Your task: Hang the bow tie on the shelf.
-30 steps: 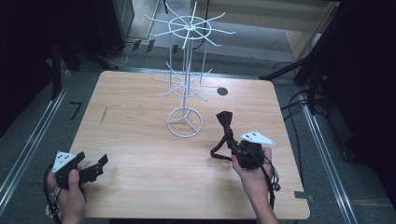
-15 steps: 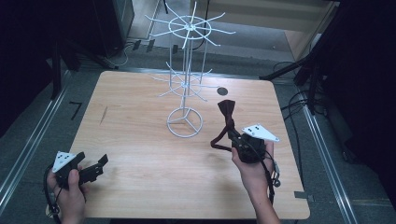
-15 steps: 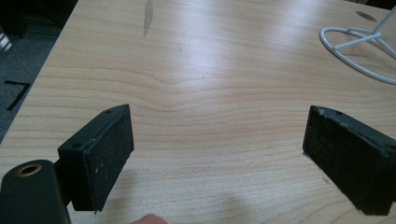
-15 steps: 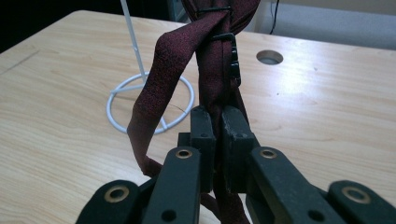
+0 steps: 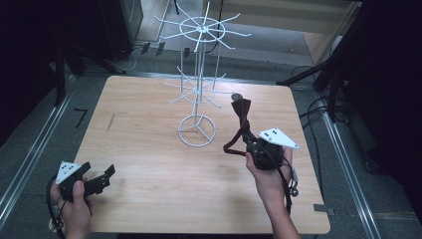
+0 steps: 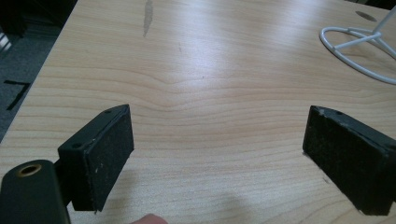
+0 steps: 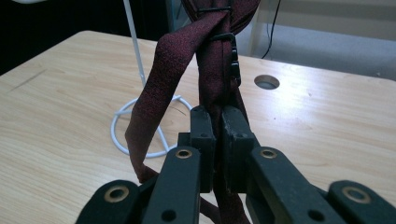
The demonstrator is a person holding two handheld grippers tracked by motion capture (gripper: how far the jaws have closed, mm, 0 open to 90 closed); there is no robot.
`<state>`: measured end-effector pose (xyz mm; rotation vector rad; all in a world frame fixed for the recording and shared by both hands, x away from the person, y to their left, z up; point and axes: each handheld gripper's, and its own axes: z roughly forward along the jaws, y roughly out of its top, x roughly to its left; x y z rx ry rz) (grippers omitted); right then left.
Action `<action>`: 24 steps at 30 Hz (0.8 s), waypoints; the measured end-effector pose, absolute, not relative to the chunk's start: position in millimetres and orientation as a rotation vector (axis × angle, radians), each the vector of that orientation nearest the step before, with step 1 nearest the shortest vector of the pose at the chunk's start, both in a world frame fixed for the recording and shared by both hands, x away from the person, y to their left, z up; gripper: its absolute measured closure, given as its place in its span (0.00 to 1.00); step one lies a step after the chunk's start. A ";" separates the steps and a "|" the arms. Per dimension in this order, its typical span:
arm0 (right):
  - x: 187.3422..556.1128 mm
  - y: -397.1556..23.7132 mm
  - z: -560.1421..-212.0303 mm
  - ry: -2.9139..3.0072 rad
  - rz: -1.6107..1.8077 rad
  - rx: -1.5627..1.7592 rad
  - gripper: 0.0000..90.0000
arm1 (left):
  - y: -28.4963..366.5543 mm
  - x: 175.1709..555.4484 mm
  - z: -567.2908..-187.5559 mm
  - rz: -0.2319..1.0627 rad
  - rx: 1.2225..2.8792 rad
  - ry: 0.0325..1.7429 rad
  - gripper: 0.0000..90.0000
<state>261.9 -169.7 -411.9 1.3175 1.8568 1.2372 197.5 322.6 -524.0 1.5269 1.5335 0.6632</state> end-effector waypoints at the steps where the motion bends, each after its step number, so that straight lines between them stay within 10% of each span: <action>1: 262.0 -169.2 -411.1 1.856 1.239 1.313 0.96 | 322.7 197.6 -524.0 0.664 1.526 1.533 0.10; 24: 276.7 -151.9 -393.7 1.832 1.217 1.283 0.96 | 323.5 197.7 -524.0 0.660 1.527 1.535 0.10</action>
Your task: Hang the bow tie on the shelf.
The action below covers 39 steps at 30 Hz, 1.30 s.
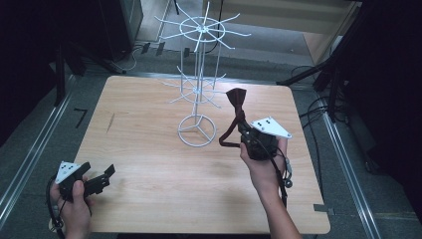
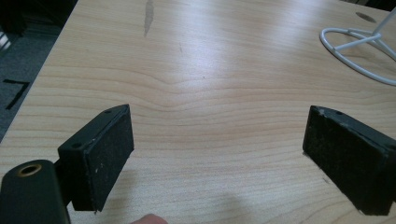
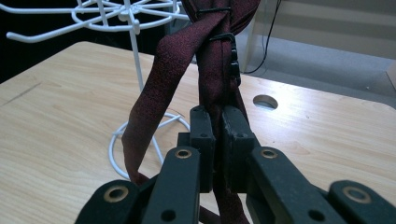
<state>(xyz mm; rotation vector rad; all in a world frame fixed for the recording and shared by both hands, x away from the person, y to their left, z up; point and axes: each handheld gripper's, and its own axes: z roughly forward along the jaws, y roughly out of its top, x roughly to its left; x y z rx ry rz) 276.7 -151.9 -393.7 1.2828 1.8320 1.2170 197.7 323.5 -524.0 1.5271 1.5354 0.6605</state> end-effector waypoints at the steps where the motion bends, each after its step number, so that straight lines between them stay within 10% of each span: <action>1: 277.5 -151.4 -393.2 1.828 1.219 1.281 0.96 | 323.5 197.7 -523.9 0.660 1.529 1.535 0.10; 39: 301.1 -106.0 -383.2 1.763 1.162 1.330 0.95 | 324.0 198.0 -524.1 0.653 1.525 1.534 0.10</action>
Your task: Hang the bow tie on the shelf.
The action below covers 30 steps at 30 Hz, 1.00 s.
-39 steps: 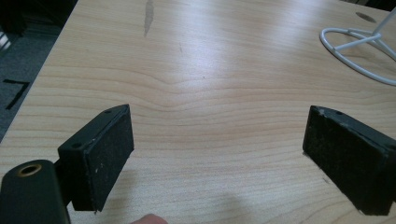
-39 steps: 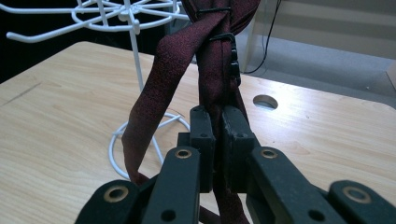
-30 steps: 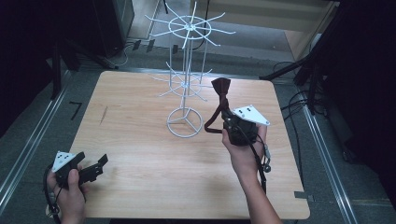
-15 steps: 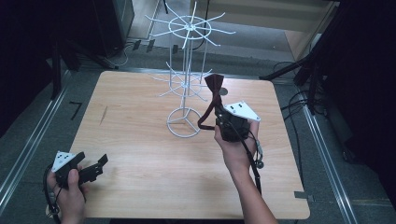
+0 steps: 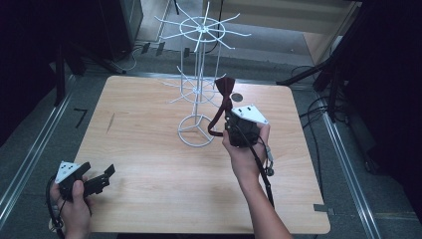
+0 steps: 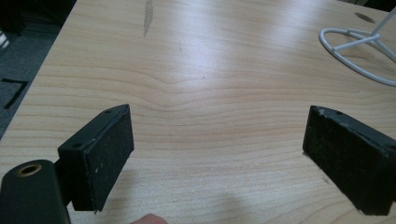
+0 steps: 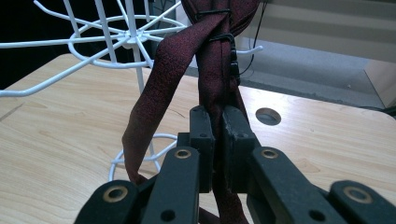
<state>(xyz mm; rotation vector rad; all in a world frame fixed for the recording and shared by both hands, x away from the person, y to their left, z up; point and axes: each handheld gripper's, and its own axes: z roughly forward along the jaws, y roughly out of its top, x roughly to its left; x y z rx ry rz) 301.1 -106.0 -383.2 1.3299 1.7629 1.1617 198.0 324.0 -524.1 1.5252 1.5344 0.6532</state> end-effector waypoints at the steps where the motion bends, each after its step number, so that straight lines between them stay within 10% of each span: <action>1: 301.6 -105.1 -383.3 1.762 1.163 1.335 0.95 | 324.2 198.0 -524.1 0.654 1.527 1.533 0.10; 30: 306.0 -91.6 -413.3 1.781 1.101 1.349 0.94 | 324.7 198.2 -524.1 0.649 1.518 1.539 0.10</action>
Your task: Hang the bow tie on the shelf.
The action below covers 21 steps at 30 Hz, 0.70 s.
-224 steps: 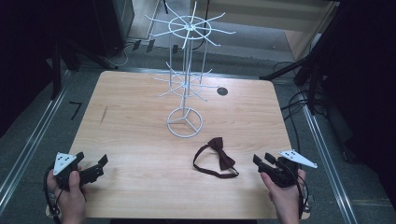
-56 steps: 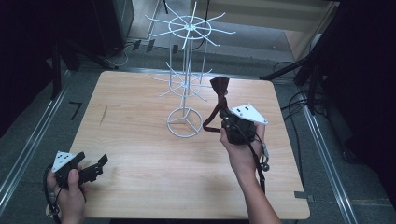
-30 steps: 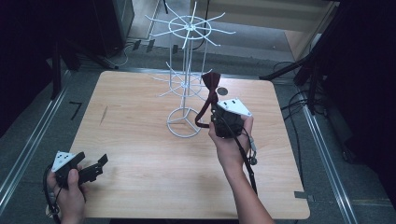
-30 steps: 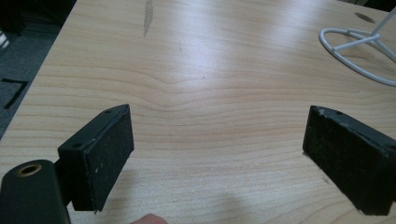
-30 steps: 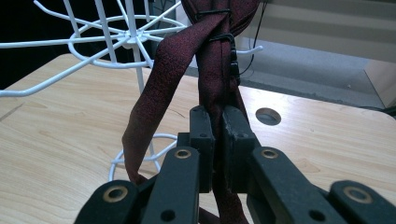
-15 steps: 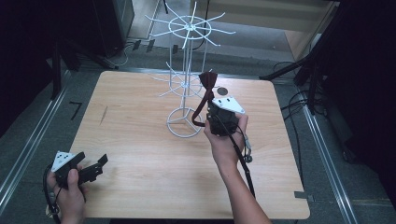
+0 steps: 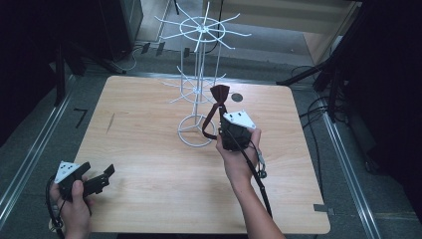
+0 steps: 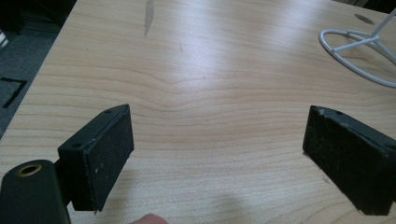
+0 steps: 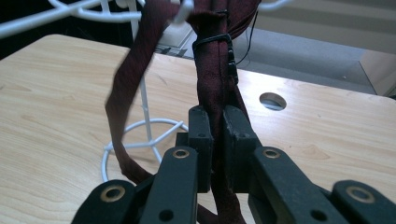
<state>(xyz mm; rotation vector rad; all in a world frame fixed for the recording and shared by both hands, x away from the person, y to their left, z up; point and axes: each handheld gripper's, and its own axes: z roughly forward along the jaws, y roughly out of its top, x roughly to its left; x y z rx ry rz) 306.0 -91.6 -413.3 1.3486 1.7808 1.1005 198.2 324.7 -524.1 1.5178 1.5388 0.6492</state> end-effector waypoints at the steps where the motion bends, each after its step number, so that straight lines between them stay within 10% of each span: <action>1: 306.0 -91.6 -413.3 1.781 1.101 1.349 0.94 | 324.7 198.2 -524.1 0.649 1.518 1.539 0.10; 21: 306.7 -83.7 -446.5 1.858 1.090 1.360 0.90 | 324.7 198.3 -524.2 0.649 1.518 1.538 0.10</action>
